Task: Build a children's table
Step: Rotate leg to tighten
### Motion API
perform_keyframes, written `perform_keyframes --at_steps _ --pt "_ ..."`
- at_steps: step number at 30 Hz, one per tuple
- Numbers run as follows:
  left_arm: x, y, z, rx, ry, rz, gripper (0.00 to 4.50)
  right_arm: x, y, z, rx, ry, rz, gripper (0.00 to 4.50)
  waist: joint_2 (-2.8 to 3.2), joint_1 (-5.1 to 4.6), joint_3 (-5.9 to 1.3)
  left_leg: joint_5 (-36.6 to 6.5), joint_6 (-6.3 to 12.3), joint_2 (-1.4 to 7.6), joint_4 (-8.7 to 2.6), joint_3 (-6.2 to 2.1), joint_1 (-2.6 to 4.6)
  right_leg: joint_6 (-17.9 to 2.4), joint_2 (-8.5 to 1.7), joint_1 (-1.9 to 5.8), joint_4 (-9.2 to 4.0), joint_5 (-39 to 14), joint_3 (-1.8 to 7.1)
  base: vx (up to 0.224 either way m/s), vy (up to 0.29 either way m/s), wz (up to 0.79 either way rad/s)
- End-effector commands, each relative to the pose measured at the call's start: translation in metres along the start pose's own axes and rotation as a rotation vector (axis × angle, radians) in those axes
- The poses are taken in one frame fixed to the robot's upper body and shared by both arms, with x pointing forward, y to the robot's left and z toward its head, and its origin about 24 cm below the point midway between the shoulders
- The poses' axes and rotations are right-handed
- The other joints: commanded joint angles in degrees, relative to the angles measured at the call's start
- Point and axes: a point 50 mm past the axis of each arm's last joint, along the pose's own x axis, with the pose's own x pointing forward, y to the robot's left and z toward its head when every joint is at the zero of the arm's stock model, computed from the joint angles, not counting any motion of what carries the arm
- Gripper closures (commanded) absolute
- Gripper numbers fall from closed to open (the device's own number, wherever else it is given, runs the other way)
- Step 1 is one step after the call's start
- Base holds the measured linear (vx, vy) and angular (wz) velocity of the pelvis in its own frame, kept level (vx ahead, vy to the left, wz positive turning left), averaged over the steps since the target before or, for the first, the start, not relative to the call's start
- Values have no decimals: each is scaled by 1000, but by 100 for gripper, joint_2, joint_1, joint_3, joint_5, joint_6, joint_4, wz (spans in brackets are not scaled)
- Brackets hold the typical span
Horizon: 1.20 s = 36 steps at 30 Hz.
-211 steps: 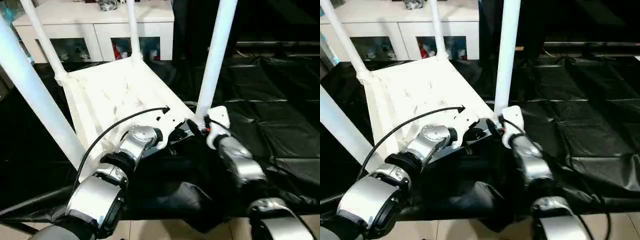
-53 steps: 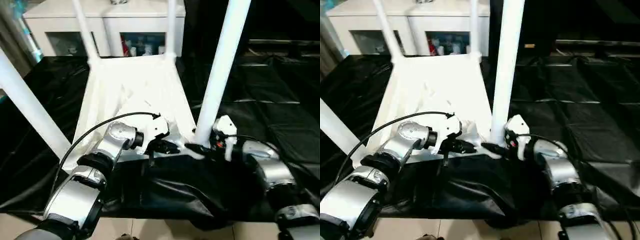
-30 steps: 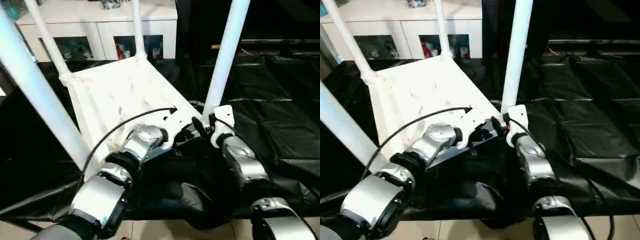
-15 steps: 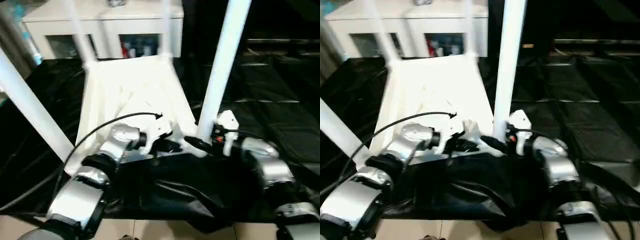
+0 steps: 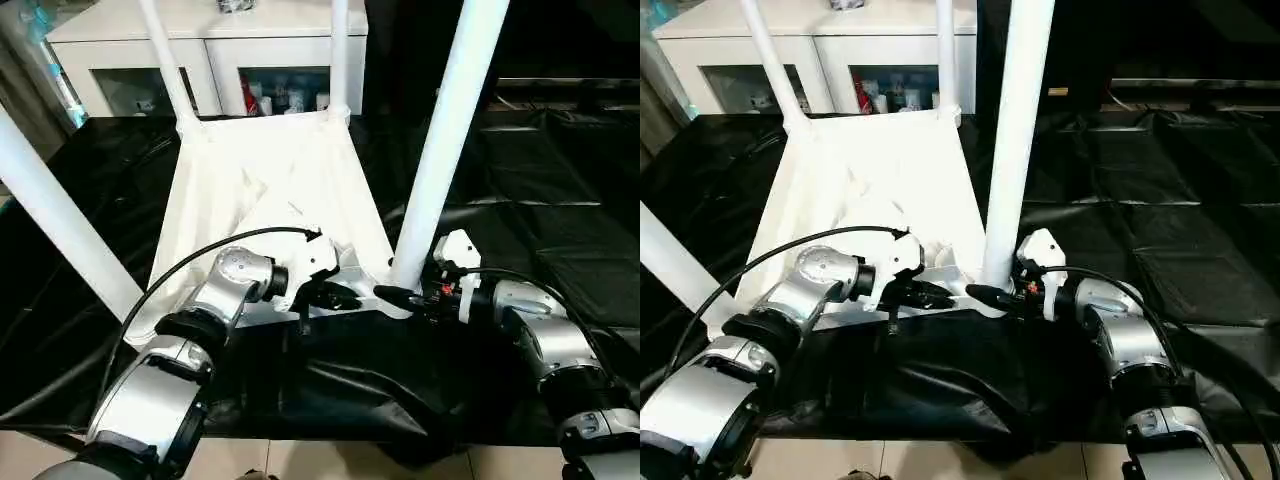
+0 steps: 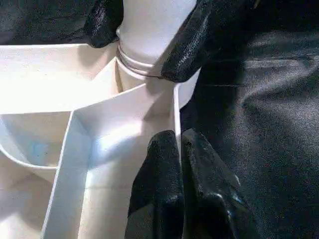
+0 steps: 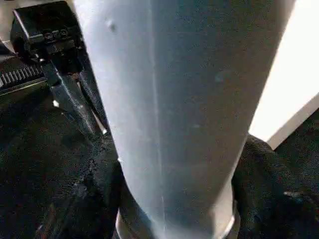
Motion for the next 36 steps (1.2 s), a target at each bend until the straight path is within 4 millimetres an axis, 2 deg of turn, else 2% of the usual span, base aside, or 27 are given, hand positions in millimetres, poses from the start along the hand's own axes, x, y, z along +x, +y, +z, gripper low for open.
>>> perform_keyframes --at_steps 1,2,3,5,8,10,11,12,13,14,15,16,17,18,21,22,23,26,27,30,32,33,36 --pt "1 -5 -7 -26 -12 -29 450 -1 1 2 -3 -7 11 186 -144 6 -347 -1327 565 225 -349 -73 105 -1492 -267 256 -349 -1256 118 0 0 0" --pt "1 -5 -7 -26 -12 -29 450 -1 1 2 -2 -7 12 188 -144 6 -347 -1327 562 225 -349 -74 104 -1491 -268 256 -348 -1258 118 0 0 0" --pt "1 -5 -7 -26 -13 -24 450 -1 2 0 4 -6 16 189 -170 5 -348 -1322 562 225 -347 -70 106 -1490 -266 255 -350 -1260 119 0 0 0" --pt "1 -5 -7 -25 -14 -17 450 -1 4 -1 9 -6 15 189 -157 12 -348 -1289 572 225 -345 -72 106 -1481 -269 254 -345 -1255 120 0 0 0" --pt "6 -2 -3 -35 -22 32 450 1 7 -7 49 -12 -17 189 -170 23 -343 -1216 603 226 -343 -70 103 -1462 -269 255 -344 -1225 125 0 0 0" --pt "11 1 0 -47 -26 88 450 4 8 -14 83 7 -68 190 -177 18 -332 -1328 555 221 -353 -72 107 -1396 -271 241 -369 -1492 121 0 0 0" --pt "16 4 4 -58 -29 139 450 8 7 -21 101 28 -154 190 -164 16 -322 -1391 519 224 -363 -78 112 -1371 -276 234 -384 -1615 122 0 0 0" --pt "17 4 4 -59 -29 144 450 8 7 -21 103 29 -162 190 -161 -4 -304 -1488 468 220 -374 -75 114 -1328 -270 209 -408 -1780 127 0 0 0" --pt "26 7 9 -74 -30 208 450 14 6 -30 135 47 -284 190 -174 -57 -291 -1770 256 199 -396 -98 144 -1166 -278 183 -456 -2310 132 0 0 0" --pt "32 7 11 -87 -23 252 450 18 3 -33 159 50 -386 190 -146 -67 -285 -1849 181 204 -410 -121 162 -1121 -287 176 -467 -2441 137 0 0 0" --pt "38 8 12 -98 -16 286 450 21 1 -35 187 49 -473 190 -152 -118 -270 -2031 92 190 -426 -133 162 -1031 -279 149 -497 -2668 135 0 0 0" --pt "45 7 15 -112 -8 323 450 26 -1 -38 241 42 -582 190 -106 -139 -274 -2110 37 185 -432 -149 173 -997 -277 156 -499 -2736 130 0 0 0" --pt "47 7 15 -114 -7 332 450 27 -2 -38 252 42 -606 190 -140 -201 -268 -2272 6 173 -432 -151 176 -932 -260 133 -529 -2839 127 0 0 0" --pt "53 7 18 -120 -3 363 450 34 -2 -38 283 47 -692 190 -117 -235 -271 -2351 2 157 -431 -156 186 -871 -258 120 -557 -2933 124 0 0 0" --pt "60 5 22 -121 -2 380 450 45 1 -35 278 50 -724 190 -134 -255 -280 -2355 90 139 -427 -163 160 -754 -261 125 -593 -2975 118 0 0 0" --pt "64 4 25 -116 -4 385 450 57 5 -28 241 44 -706 190 -84 -275 -286 -2362 103 140 -425 -159 161 -771 -253 109 -596 -2871 121 0 0 0" --pt "68 4 28 -111 -10 386 450 67 10 -22 158 54 -662 190 -81 -293 -283 -2365 104 135 -430 -167 148 -777 -248 117 -584 -2828 116 0 0 0" --pt "70 3 30 -102 -16 376 450 72 13 -18 76 60 -608 190 -105 -325 -298 -2392 145 129 -418 -160 150 -816 -246 126 -579 -2736 112 0 0 0" --pt "70 2 31 -95 -19 367 450 73 14 -16 57 45 -580 123 -104 -325 -300 -2327 219 135 -418 -162 123 -845 -264 144 -570 -2695 118 0 0 0" --pt "66 2 30 -76 -38 323 450 66 9 -8 102 -39 -529 117 -132 -315 -313 -2182 343 148 -415 -157 98 -922 -263 174 -545 -2448 121 0 0 0" --pt "62 1 28 -64 -48 291 450 60 6 -3 78 -61 -479 88 -127 -309 -315 -2127 385 149 -413 -155 87 -966 -262 191 -532 -2339 119 0 0 0" --pt "58 1 26 -53 -56 255 450 54 4 0 46 -62 -425 79 -141 -295 -331 -1976 462 157 -392 -144 72 -1057 -273 211 -497 -2093 128 0 0 0" --pt "52 -1 23 -39 -65 196 450 43 3 1 7 -55 -325 79 -163 -257 -329 -1719 628 158 -369 -122 56 -1187 -280 247 -475 -1818 120 0 0 0"
